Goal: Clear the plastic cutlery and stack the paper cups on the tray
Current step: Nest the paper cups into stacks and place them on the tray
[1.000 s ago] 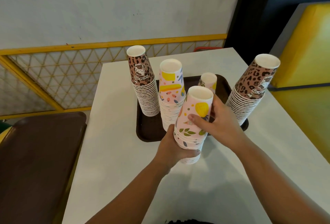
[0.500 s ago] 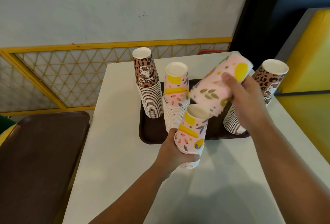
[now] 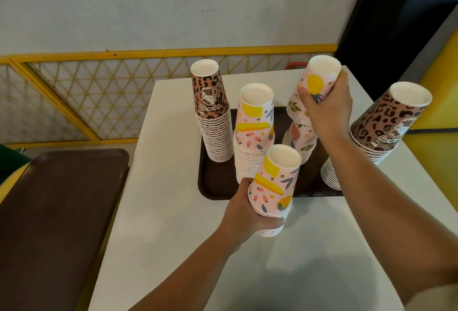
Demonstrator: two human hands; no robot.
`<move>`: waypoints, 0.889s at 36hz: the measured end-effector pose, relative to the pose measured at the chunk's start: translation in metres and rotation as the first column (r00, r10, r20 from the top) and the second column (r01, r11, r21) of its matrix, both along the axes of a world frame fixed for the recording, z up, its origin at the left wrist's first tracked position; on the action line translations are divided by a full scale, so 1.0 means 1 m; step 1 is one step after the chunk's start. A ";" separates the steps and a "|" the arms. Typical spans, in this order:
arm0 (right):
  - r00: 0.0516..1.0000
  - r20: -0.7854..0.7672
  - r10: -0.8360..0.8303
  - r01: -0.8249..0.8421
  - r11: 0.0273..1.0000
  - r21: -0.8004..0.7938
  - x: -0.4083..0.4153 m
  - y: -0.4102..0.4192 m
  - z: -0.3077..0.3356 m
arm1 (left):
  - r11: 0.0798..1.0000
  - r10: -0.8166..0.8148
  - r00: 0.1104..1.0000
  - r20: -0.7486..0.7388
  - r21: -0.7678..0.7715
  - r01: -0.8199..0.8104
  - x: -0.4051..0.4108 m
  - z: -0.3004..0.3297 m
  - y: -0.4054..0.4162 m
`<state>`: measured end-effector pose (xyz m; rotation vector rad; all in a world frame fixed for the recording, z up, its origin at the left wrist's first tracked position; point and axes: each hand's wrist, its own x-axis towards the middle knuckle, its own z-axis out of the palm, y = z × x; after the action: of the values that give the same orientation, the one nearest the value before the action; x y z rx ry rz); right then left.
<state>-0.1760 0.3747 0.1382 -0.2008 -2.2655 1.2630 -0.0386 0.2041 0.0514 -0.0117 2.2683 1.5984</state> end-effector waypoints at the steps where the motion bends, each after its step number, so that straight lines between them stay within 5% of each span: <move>1: 1.000 -0.003 -0.004 0.004 1.000 0.000 -0.002 0.000 -0.001 | 1.000 -0.008 1.000 -0.006 -0.007 0.008 0.000 -0.001 0.000; 10: 0.998 -0.036 -0.060 0.059 0.998 -0.028 0.000 0.004 -0.009 | 0.999 -0.026 0.999 -0.032 -0.039 0.025 0.001 0.004 0.002; 22: 0.964 0.265 0.037 -0.041 0.999 0.010 0.017 0.003 -0.026 | 0.986 -0.068 0.992 -0.107 -0.156 0.051 -0.001 0.007 0.003; 29: 0.983 -0.102 0.152 -0.163 0.981 -0.108 0.083 -0.001 -0.001 | 0.986 -0.050 0.989 -0.138 -0.166 0.027 -0.002 0.008 0.003; 32: 0.907 -0.013 0.420 -0.419 0.900 -0.123 0.112 -0.002 -0.001 | 0.995 -0.017 0.990 -0.138 -0.104 0.003 -0.001 0.006 0.006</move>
<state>-0.0642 0.3724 0.1377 0.2544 -2.3201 1.6224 -0.0398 0.2096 0.0577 0.0868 2.4508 1.5182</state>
